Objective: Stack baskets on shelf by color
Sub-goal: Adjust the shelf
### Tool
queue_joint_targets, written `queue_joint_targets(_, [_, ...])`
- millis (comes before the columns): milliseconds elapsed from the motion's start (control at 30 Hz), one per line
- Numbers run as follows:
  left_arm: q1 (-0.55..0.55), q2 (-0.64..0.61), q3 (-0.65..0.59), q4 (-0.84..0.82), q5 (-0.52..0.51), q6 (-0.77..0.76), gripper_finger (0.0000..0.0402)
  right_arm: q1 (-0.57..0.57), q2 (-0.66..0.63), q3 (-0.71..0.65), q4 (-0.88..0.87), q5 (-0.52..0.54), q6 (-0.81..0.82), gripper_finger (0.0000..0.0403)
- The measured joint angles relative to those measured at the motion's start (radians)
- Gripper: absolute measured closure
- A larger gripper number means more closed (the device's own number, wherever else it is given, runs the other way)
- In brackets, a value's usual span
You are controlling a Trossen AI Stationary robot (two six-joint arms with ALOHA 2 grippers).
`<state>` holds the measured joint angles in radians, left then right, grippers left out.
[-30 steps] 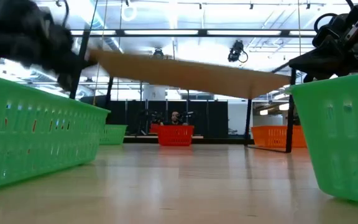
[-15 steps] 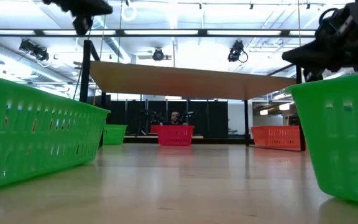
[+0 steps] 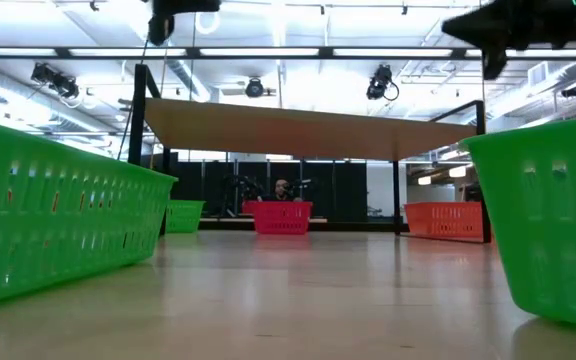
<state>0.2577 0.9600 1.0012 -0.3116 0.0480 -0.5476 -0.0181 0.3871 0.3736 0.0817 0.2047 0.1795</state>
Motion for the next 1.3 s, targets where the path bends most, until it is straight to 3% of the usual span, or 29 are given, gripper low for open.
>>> queue_joint_targets(200, [0.0, 0.037, 0.001, 0.201, 0.001, -0.3, 0.0366, -0.046, 0.226, 0.324, -0.272, -0.017, 0.004, 0.0383])
queue_joint_targets(400, [0.007, 0.033, 0.001, 0.243, -0.001, -0.321, 0.0374, -0.091, 0.439, 0.621, -0.468, -0.023, 0.13, 0.0383])
queue_joint_targets(533, [0.007, 0.031, 0.001, 0.25, 0.001, -0.358, 0.037, -0.098, 0.518, 0.732, -0.402, -0.023, 0.272, 0.0383])
queue_joint_targets(700, [0.006, 0.035, 0.001, 0.252, -0.002, -0.441, 0.0366, -0.093, 0.563, 0.772, -0.188, -0.027, 0.37, 0.0383])
queue_joint_targets(800, [0.006, 0.035, 0.001, 0.3, -0.025, -0.47, 0.0364, -0.092, 0.567, 0.775, -0.091, -0.029, 0.363, 0.0383])
queue_joint_targets(900, [0.007, 0.033, 0.002, 0.334, 0.039, -0.453, 0.0355, -0.098, 0.566, 0.774, -0.102, -0.031, 0.366, 0.0383])
queue_joint_targets(1033, [-0.009, 0.035, 0.076, 0.137, 0.155, -0.427, 0.0329, -0.098, 0.554, 0.774, -0.158, -0.085, 0.367, 0.0383])
queue_joint_targets(1300, [-0.087, 0.105, 0.336, -0.55, 0.11, -0.228, 0.0263, -0.142, 0.562, 0.773, -0.512, -0.095, 0.428, 0.0379])
